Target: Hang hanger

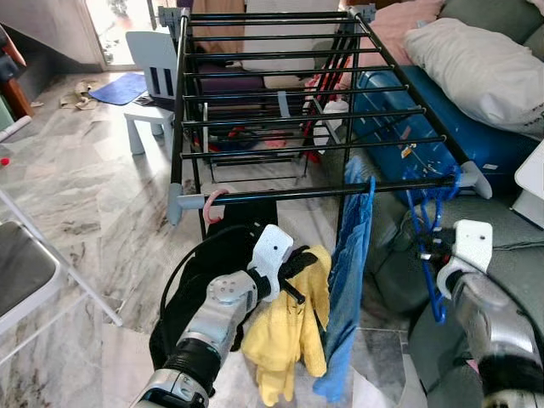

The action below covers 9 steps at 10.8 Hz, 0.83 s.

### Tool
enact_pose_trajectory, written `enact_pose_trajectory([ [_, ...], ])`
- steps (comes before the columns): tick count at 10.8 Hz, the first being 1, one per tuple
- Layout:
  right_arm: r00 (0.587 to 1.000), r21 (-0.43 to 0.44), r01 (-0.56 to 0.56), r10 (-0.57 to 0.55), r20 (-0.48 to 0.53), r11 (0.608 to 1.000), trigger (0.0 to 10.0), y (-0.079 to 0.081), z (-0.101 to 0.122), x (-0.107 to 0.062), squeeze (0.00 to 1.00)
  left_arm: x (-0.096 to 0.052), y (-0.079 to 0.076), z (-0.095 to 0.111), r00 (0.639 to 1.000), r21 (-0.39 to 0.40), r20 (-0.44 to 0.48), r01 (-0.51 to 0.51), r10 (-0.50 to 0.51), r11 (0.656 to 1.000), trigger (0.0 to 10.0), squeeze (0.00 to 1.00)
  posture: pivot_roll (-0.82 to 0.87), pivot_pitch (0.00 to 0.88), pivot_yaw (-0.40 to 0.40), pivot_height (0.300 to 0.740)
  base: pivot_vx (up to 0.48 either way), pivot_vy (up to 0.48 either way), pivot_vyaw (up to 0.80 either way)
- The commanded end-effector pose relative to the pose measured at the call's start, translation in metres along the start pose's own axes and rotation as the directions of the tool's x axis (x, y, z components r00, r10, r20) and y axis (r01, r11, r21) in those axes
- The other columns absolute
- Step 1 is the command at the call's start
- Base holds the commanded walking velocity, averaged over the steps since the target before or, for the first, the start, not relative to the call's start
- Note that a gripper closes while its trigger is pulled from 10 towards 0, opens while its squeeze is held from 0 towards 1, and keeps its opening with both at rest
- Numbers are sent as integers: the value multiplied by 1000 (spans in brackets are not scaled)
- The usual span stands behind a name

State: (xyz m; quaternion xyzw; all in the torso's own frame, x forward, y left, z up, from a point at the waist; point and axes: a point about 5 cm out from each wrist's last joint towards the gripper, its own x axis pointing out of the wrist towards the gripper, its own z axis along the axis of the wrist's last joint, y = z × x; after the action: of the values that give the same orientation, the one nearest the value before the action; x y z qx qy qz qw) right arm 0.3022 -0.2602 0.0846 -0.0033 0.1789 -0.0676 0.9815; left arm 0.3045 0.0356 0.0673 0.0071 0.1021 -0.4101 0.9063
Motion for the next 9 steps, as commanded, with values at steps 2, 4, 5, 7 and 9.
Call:
enact_pose_trajectory([
  [2,995,-48,-31,35,89,998,0,8,14,-11,0,5,-1,11,1000,52,29,-12,10,999,10000,0,4,0,-63,740,0,0,0],
  [4,996,-72,-29,35,81,997,10000,11,-6,-37,0,6,-4,10,999,63,33,-26,24,998,10000,0,0,0,-61,740,0,0,0],
  [5,997,-60,-17,22,75,998,10000,11,-16,-49,0,5,-3,11,999,71,38,-31,29,997,10000,0,-3,0,-59,740,0,0,0],
  [7,998,-31,6,-4,56,1000,10000,19,-36,-74,0,1,3,12,998,91,40,-49,45,995,10000,0,-12,0,-48,740,0,0,0],
  [9,999,2,9,-10,38,1000,10000,28,-42,-79,0,-1,5,12,998,111,33,-51,47,992,10000,0,-10,0,-46,740,0,0,0],
])
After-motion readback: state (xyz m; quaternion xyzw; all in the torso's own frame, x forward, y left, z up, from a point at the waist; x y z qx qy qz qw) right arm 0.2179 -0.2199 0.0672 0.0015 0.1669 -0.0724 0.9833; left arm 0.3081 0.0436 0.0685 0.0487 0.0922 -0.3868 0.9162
